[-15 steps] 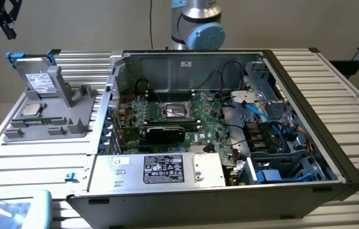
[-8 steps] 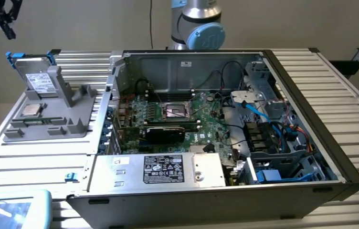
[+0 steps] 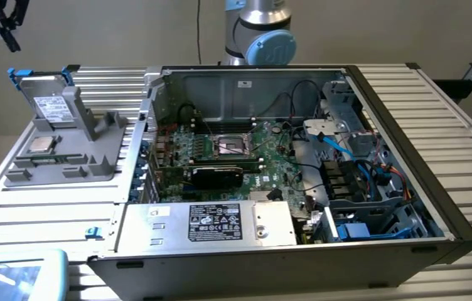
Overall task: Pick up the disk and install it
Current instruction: 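Pick up the disk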
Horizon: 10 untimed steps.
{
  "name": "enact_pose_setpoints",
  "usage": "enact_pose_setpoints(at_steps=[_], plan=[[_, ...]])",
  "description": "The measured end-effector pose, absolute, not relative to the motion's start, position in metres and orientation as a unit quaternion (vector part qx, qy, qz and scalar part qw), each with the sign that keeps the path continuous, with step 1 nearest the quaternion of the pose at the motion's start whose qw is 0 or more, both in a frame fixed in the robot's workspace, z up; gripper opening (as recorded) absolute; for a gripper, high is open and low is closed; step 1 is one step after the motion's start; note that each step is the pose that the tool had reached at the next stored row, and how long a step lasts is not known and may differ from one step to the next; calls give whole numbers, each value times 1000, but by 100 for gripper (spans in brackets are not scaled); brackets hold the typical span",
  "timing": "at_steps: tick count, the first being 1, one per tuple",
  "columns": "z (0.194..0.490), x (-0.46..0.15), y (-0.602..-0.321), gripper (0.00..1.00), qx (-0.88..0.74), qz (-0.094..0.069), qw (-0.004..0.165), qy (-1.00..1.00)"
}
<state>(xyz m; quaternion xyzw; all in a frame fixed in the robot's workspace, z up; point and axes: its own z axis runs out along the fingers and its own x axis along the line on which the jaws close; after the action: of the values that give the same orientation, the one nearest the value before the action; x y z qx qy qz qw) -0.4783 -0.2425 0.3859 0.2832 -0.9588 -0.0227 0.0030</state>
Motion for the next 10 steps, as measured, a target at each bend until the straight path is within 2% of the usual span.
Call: enact_pose_setpoints(at_steps=[10], plan=[[386,-478,-242,11,369,-22,5,-929]])
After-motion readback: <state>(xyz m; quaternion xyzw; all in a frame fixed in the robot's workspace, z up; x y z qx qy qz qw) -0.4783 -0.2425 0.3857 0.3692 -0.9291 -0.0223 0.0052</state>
